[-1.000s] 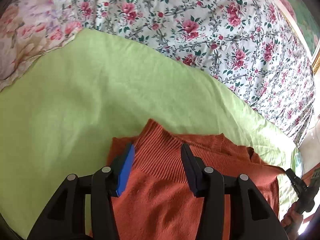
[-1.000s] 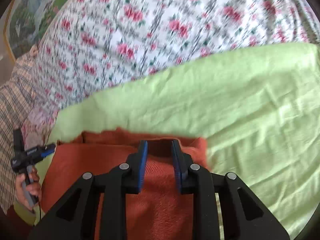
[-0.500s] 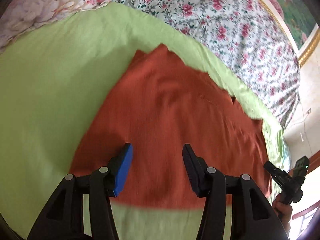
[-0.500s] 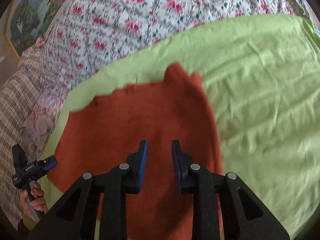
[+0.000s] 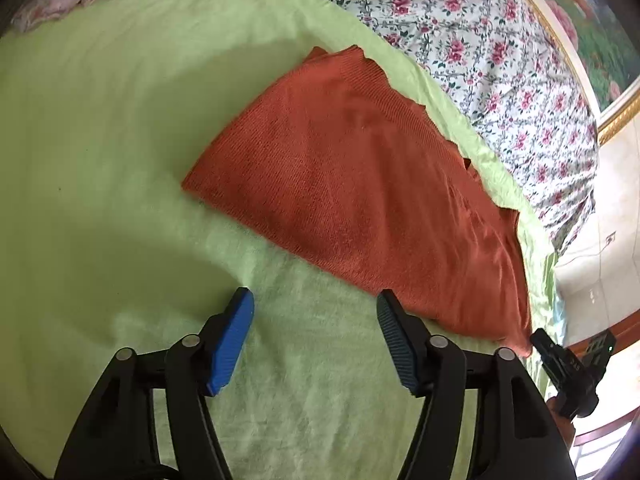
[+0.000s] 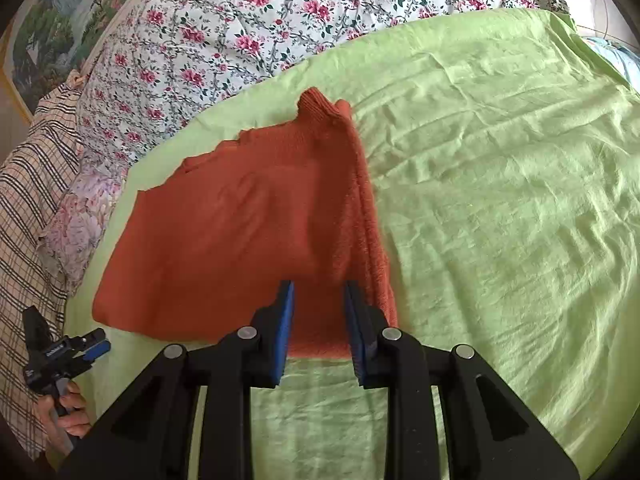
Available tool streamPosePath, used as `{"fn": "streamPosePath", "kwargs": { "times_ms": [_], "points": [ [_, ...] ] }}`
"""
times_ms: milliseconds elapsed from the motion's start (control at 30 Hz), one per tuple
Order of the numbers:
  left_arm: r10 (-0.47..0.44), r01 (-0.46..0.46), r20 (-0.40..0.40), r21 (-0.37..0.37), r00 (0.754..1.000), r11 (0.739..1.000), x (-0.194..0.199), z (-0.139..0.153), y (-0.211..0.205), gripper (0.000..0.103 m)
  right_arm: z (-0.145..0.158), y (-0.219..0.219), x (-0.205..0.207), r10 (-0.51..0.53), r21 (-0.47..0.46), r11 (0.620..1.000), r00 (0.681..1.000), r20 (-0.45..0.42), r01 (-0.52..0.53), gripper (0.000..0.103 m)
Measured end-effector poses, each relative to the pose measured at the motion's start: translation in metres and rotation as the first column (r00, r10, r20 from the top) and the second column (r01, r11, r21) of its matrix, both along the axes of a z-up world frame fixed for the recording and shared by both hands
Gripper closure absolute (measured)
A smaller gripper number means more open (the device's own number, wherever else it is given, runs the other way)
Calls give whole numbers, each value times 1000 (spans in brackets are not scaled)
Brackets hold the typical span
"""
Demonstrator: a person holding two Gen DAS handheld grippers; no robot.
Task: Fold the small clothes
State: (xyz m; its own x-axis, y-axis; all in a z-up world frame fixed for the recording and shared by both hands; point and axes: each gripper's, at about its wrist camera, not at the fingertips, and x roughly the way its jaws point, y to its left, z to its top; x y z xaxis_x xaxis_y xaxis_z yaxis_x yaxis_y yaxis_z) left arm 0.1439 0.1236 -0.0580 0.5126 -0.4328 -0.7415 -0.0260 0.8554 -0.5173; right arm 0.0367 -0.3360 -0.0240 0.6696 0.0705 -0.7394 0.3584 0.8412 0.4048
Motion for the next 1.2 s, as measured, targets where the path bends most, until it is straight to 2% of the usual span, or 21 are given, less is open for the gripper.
{"fn": "streamPosePath", "kwargs": {
  "times_ms": [133,500,633,667,733,767,967,1200],
  "points": [
    [38,-38,8,-8,999,999,12,1,-1,31,7,9,-1,24,6,1000,1000,17,-24,71],
    [153,-151,44,-48,987,987,46,-5,6,31,8,24,2,70,36,997,997,19,-71,69],
    [189,-187,71,-29,979,982,57,-5,3,32,8,25,2,71,41,997,997,21,-72,69],
    [191,-190,79,-13,978,982,60,-4,1,36,8,26,2,71,43,996,997,21,-72,69],
    [173,-175,101,15,980,984,67,-1,-5,64,7,27,6,78,49,996,997,22,-79,68],
    [146,-148,101,9,984,989,71,0,-8,86,8,27,7,80,51,995,997,23,-81,68],
    [82,-105,214,98,973,990,63,31,-37,92,5,22,16,101,84,991,994,34,-104,68],
    [-113,55,320,186,941,981,49,73,-111,96,1,9,33,138,176,974,990,29,-141,68]
  ]
}}
